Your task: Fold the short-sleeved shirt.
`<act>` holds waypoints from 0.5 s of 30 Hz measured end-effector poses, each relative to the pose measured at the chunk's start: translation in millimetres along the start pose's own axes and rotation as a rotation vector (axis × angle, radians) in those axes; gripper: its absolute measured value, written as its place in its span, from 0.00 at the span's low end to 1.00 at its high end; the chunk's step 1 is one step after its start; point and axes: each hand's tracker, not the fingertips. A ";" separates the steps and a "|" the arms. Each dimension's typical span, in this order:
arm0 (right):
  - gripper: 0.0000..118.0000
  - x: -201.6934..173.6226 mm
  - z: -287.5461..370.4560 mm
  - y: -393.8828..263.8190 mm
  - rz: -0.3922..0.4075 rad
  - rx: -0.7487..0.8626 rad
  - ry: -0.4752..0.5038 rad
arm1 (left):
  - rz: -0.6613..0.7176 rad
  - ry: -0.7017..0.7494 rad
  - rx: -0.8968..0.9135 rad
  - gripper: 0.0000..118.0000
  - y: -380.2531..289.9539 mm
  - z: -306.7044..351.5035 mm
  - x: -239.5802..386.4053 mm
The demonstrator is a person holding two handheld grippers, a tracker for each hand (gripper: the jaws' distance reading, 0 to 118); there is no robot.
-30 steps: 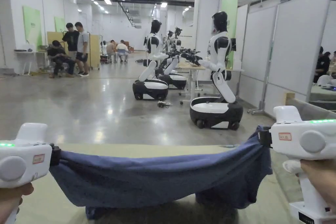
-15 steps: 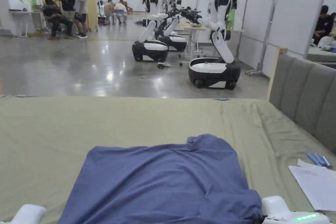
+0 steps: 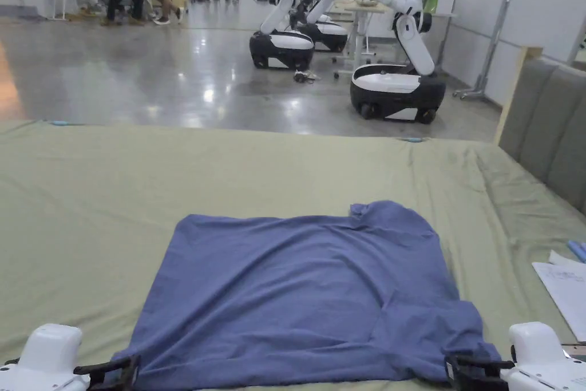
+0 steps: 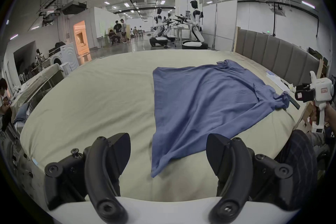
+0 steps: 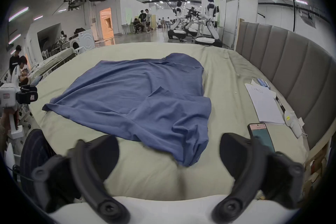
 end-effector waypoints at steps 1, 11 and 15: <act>0.51 -2.2 1.4 0.1 0.002 0.009 -0.005 | 0.008 -0.002 -0.016 0.67 -3.3 0.7 1.3; 0.00 2.2 0.6 -24.2 -0.075 0.037 -0.051 | 0.019 0.026 -0.081 0.19 -26.4 -2.9 0.2; 0.00 5.9 -0.9 -26.9 -0.091 0.021 -0.051 | -0.020 0.049 -0.082 0.77 -32.5 -11.1 -3.5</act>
